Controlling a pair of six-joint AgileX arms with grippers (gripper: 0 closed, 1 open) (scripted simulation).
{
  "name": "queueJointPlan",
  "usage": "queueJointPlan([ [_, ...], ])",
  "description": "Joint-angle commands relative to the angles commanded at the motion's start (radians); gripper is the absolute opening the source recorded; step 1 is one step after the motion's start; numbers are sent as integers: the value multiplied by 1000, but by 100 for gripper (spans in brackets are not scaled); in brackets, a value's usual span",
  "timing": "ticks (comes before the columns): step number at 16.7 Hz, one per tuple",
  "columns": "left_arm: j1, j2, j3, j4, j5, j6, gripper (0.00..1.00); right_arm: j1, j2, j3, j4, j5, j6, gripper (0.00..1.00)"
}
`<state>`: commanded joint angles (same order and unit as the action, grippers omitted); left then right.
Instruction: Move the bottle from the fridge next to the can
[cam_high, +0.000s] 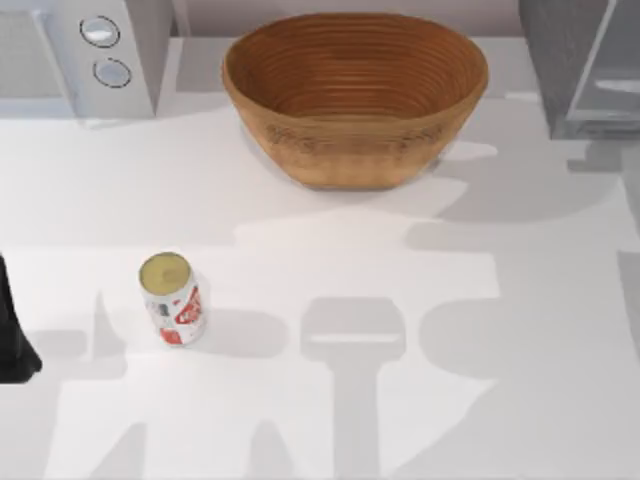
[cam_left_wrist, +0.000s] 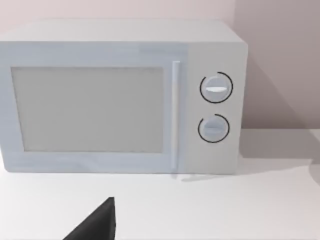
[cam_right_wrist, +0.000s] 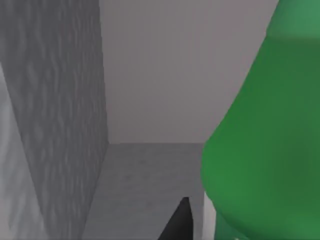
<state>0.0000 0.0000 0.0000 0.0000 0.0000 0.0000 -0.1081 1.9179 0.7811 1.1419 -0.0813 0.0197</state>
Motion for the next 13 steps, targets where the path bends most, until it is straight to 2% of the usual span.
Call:
queueJointPlan([
  [3, 0, 0, 0, 0, 0, 0, 100, 245, 79, 24, 51, 244, 6, 0],
  [9, 0, 0, 0, 0, 0, 0, 100, 825, 197, 52, 129, 818, 11, 0],
  [13, 0, 0, 0, 0, 0, 0, 100, 1097, 228, 54, 152, 1091, 11, 0],
])
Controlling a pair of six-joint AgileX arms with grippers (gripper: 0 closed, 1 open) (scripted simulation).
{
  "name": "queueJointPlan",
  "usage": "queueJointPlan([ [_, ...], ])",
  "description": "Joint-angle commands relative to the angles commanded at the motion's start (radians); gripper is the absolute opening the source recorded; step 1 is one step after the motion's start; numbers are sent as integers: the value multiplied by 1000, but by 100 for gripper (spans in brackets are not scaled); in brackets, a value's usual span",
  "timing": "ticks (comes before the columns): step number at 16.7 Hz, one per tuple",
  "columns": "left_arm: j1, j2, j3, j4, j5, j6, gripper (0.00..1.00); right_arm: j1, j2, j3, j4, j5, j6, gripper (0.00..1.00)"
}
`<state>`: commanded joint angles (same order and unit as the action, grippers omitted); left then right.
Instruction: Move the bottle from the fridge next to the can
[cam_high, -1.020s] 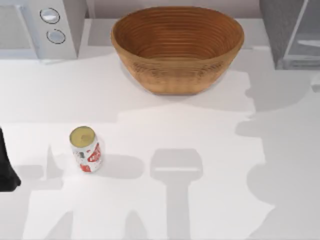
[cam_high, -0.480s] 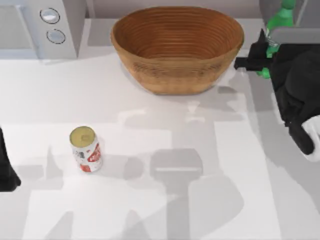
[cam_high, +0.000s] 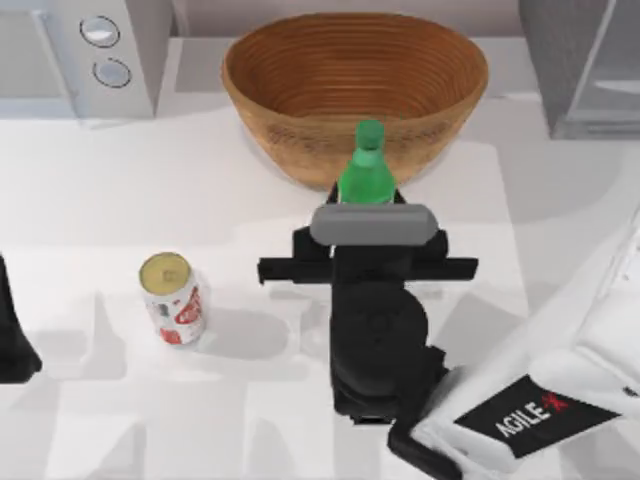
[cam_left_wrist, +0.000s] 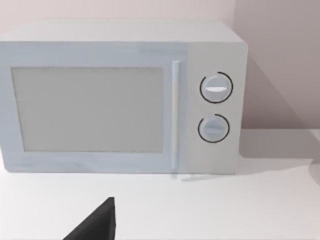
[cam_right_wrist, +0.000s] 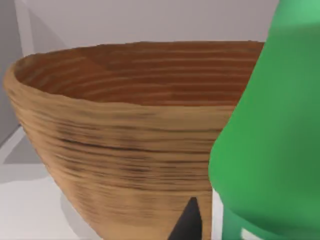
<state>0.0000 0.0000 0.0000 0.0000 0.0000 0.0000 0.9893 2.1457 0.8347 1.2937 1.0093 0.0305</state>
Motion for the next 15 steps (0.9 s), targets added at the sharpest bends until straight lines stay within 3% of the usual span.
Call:
queueJointPlan([
  [4, 0, 0, 0, 0, 0, 0, 100, 104, 5, -3, 5, 104, 0, 0],
  [14, 0, 0, 0, 0, 0, 0, 100, 105, 5, -3, 5, 104, 0, 0],
  [15, 0, 0, 0, 0, 0, 0, 100, 105, 5, -3, 5, 104, 0, 8],
])
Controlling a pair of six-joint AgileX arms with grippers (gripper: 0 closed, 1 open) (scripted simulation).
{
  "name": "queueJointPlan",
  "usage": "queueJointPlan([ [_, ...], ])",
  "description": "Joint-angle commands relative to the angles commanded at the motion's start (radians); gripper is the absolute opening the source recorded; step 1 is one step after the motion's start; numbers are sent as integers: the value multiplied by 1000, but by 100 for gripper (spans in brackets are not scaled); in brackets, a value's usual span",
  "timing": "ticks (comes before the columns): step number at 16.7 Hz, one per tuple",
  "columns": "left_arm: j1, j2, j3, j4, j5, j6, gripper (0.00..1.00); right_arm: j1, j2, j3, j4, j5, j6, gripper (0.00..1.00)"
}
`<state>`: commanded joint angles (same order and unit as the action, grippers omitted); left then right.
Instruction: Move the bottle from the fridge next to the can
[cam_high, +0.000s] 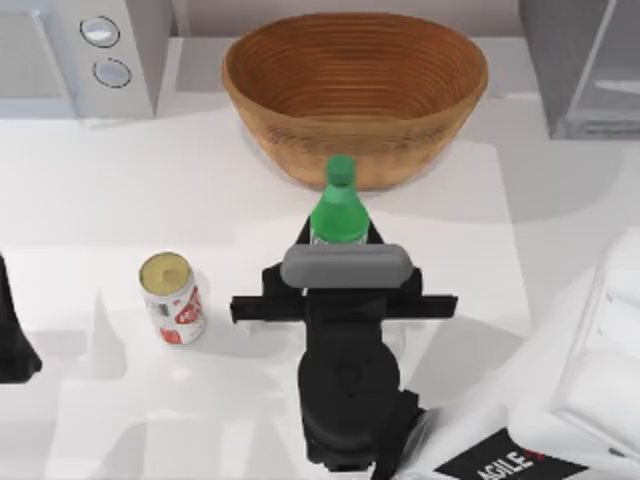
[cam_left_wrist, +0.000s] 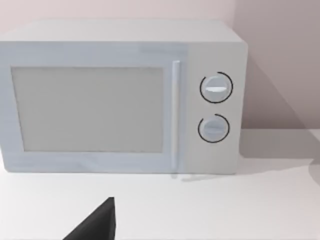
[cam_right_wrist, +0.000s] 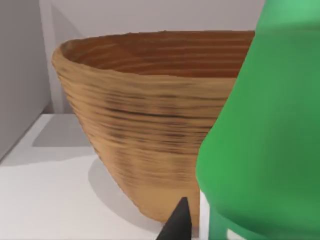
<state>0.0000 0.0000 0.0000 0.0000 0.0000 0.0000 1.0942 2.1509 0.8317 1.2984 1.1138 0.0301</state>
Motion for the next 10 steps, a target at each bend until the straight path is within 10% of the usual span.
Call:
queueJointPlan([
  [10, 0, 0, 0, 0, 0, 0, 100, 0, 0, 0, 0, 0, 0, 83],
])
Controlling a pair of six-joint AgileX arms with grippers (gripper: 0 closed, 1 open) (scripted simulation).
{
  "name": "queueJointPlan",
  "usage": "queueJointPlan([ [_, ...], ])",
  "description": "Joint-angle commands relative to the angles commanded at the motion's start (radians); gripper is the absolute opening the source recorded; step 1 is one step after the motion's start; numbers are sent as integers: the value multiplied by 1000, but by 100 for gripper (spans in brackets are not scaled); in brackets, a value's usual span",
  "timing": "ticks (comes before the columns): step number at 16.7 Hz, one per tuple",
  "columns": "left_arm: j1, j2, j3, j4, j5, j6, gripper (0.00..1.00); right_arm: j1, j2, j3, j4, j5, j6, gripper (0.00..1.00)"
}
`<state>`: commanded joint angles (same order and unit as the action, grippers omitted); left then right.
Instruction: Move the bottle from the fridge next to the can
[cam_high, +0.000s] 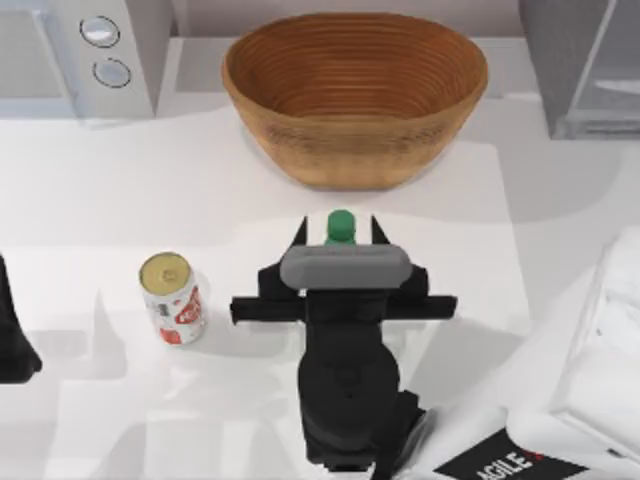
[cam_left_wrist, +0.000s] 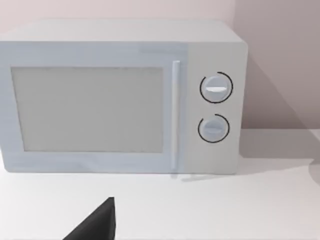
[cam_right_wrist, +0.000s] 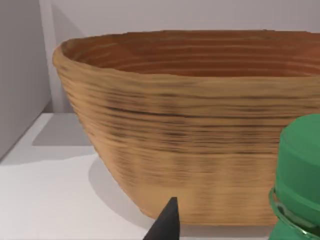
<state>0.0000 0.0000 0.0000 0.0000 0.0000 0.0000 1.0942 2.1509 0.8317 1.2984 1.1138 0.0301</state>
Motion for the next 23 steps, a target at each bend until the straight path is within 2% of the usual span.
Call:
queueJointPlan([
  [2, 0, 0, 0, 0, 0, 0, 100, 0, 0, 0, 0, 0, 0, 98],
  [3, 0, 0, 0, 0, 0, 0, 100, 0, 0, 0, 0, 0, 0, 100],
  [11, 0, 0, 0, 0, 0, 0, 100, -2, 0, 0, 0, 0, 0, 100],
  [17, 0, 0, 0, 0, 0, 0, 100, 73, -24, -53, 22, 75, 5, 100],
  [23, 0, 0, 0, 0, 0, 0, 100, 67, -31, -51, 21, 68, 4, 100],
])
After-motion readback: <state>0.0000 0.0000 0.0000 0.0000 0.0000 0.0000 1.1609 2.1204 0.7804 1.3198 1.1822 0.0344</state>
